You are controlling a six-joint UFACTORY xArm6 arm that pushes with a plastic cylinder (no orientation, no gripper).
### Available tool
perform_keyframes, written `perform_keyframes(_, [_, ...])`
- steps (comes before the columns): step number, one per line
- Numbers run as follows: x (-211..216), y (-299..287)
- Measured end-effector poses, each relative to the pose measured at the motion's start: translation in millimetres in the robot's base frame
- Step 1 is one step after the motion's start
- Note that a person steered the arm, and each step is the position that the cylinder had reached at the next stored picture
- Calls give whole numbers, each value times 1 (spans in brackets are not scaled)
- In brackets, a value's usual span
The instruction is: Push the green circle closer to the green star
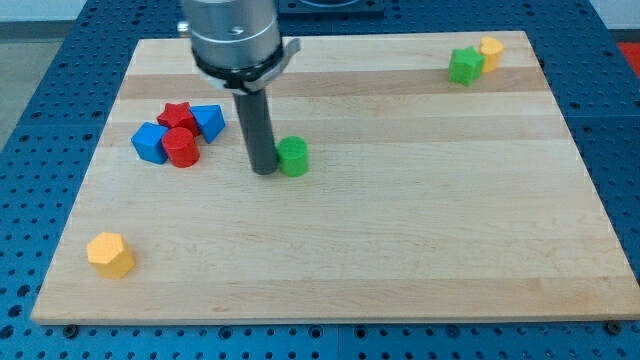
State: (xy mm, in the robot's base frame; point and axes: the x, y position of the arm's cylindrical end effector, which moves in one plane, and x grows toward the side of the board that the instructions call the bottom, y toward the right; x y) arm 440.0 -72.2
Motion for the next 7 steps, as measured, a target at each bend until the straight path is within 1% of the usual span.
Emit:
perform_keyframes(2, [-3, 61])
perform_keyframes(7, [-69, 171])
